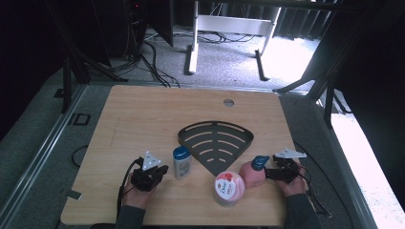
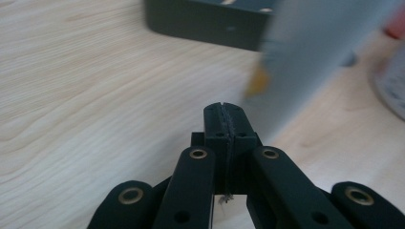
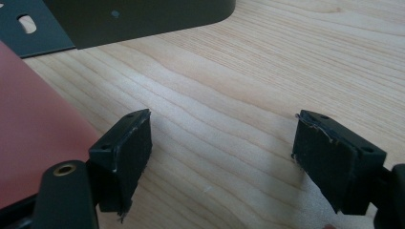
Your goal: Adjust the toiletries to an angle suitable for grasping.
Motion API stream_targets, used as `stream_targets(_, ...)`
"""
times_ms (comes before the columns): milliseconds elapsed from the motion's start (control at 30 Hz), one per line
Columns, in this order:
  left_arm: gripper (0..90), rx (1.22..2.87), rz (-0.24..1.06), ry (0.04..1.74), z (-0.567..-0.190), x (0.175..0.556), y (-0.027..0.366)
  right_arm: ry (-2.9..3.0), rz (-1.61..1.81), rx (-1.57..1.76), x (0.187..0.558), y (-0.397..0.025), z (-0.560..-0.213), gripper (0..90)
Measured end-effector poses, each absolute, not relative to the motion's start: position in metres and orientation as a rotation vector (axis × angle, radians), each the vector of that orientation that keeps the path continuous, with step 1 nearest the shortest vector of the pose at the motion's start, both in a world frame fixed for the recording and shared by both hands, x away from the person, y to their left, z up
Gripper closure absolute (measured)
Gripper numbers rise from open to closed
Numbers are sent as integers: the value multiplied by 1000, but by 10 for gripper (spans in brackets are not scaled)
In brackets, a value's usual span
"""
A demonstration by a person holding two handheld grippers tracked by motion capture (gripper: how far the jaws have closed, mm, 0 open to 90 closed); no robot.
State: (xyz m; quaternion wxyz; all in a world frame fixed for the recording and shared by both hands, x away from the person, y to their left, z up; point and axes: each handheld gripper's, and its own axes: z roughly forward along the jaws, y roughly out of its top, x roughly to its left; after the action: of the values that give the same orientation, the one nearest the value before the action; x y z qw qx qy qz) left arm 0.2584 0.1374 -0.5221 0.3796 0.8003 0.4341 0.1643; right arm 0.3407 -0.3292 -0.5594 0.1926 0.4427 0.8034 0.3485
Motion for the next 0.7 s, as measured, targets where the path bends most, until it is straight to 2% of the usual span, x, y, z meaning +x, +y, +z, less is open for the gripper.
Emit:
stream_targets(267, 899, 2081, 403, 976, -518, 238, 119, 2256, 977, 1241, 341, -329, -559, 205)
stream_targets(433, 899, 2122, 391, 906, -518, 238, 101, 2256, 977, 1242, 341, -329, -559, 206)
stream_targets(700, 898, 2161, 438, 916, -522, 249, 91, 2256, 977, 1242, 341, -329, -559, 205)
